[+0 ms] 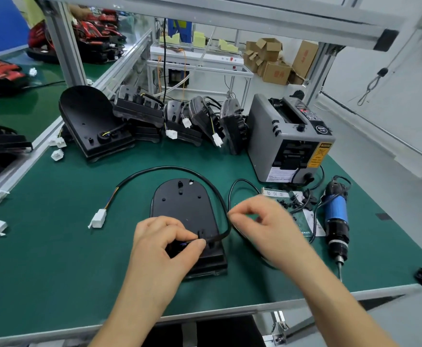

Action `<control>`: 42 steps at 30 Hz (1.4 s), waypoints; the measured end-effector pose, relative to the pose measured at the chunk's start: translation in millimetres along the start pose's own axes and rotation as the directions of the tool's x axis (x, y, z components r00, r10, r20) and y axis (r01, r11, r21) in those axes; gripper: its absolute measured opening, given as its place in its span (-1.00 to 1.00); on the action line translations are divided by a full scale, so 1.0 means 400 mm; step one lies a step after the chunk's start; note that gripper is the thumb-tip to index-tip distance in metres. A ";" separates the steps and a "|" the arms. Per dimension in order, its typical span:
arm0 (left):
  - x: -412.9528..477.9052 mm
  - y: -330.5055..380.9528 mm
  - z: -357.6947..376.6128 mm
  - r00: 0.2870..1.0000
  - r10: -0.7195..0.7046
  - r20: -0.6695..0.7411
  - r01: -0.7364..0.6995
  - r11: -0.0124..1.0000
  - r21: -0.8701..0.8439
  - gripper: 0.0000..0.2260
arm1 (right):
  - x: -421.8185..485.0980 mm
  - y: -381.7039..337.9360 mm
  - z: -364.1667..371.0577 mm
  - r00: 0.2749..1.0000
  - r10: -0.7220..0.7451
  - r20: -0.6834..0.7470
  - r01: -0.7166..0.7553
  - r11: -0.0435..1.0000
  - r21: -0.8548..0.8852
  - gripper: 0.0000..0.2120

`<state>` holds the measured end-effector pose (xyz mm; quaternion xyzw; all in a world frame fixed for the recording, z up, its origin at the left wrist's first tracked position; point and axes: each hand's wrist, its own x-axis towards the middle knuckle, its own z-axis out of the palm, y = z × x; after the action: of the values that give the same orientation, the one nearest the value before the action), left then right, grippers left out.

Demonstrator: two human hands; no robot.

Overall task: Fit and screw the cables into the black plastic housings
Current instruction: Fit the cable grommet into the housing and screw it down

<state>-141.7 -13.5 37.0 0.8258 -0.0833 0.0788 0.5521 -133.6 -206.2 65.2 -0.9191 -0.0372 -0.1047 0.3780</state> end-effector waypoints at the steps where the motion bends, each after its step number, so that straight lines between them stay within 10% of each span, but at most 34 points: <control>1: 0.000 0.001 -0.001 1.000 -0.007 0.007 0.007 1.000 -0.004 -0.81 | 0.017 0.033 -0.028 0.996 0.016 -0.084 -0.027 0.992 -0.123 -0.87; 5: -0.001 0.002 -0.004 1.000 -0.019 0.019 0.019 1.000 -0.010 -0.82 | 0.076 0.153 -0.116 0.968 0.203 -0.150 -0.253 0.770 -0.585 -0.90; 20: 0.000 0.013 -0.005 0.999 -0.035 0.025 0.036 0.999 -0.027 -0.81 | 0.113 0.233 -0.091 0.985 0.155 -0.076 -0.159 0.640 -0.752 -0.85; 23: -0.003 0.014 -0.006 0.999 -0.046 0.028 0.047 0.998 -0.052 -0.81 | 0.095 0.181 -0.095 0.990 0.124 -0.073 -0.140 0.718 -0.681 -0.87; 26: -0.004 0.015 -0.006 0.998 -0.052 0.029 0.053 0.997 -0.056 -0.83 | 0.052 0.061 -0.082 0.999 0.023 0.025 -0.015 0.962 -0.271 -0.84; 29: -0.002 0.014 -0.005 0.999 -0.044 0.024 0.045 0.998 -0.048 -0.82 | 0.005 -0.058 -0.048 0.968 -0.091 0.233 0.097 0.995 -0.013 -0.79; 42: -0.001 -0.004 0.000 1.000 0.012 -0.004 -0.012 1.000 -0.018 -0.85 | 0.002 -0.116 -0.005 0.947 -0.054 0.317 0.108 0.982 -0.153 -0.84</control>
<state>-141.9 -12.9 35.6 0.8202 -0.0881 0.0828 0.5592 -140.0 -174.6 98.7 -0.9504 -0.1252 0.0234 0.2838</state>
